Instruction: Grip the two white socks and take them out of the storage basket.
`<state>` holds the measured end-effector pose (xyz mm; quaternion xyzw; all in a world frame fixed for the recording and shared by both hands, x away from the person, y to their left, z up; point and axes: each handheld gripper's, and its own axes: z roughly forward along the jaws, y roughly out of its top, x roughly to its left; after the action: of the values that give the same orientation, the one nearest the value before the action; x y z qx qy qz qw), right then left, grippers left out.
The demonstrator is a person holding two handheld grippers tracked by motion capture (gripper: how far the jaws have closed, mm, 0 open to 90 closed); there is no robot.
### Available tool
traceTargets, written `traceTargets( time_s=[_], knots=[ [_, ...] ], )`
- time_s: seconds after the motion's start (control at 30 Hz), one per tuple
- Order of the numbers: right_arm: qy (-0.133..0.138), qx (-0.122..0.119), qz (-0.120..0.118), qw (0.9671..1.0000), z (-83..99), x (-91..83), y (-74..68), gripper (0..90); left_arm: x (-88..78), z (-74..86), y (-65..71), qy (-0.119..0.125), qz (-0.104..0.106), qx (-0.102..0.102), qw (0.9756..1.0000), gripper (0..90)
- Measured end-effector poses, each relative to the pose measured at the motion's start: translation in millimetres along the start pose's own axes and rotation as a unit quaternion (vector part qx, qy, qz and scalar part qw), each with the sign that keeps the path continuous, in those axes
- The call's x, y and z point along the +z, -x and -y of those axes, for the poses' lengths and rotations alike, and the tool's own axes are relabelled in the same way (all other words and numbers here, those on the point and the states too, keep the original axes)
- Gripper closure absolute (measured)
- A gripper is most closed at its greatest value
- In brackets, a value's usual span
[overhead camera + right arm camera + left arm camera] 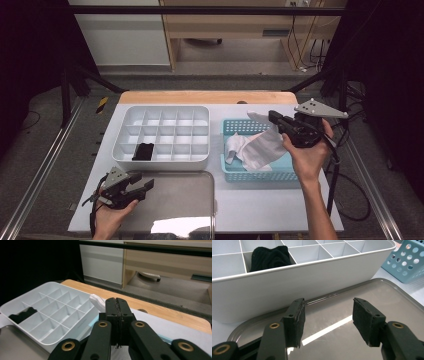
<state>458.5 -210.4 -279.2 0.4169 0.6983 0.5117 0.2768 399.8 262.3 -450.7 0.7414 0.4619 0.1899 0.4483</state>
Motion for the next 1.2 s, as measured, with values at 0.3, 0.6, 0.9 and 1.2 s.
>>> traceTargets(
  time_s=[0.3, 0.6, 0.9, 1.2],
  knots=[
    [0.022, -0.021, -0.046, 0.9985, -8.5, -21.9, -27.2, 90.0, -0.2, -0.1, -0.2, 0.001, 0.000, -0.001, 1.0000, 42.9],
    [0.018, -0.040, -0.083, 0.9956, -6.7, -30.4, -51.8, 90.0, -0.3, 0.1, 0.0, 0.001, 0.001, -0.001, 1.0000, 42.8],
    [0.000, -0.043, -0.125, 0.9913, 17.4, -36.5, -73.0, 89.9, -1.8, -0.2, 0.0, 0.003, 0.000, -0.002, 1.0000, 42.9],
    [-0.057, -0.032, -0.162, 0.9846, 69.2, -19.4, -83.2, 89.8, -3.3, -0.2, 0.3, 0.006, 0.001, -0.003, 1.0000, 42.8]
  ],
)
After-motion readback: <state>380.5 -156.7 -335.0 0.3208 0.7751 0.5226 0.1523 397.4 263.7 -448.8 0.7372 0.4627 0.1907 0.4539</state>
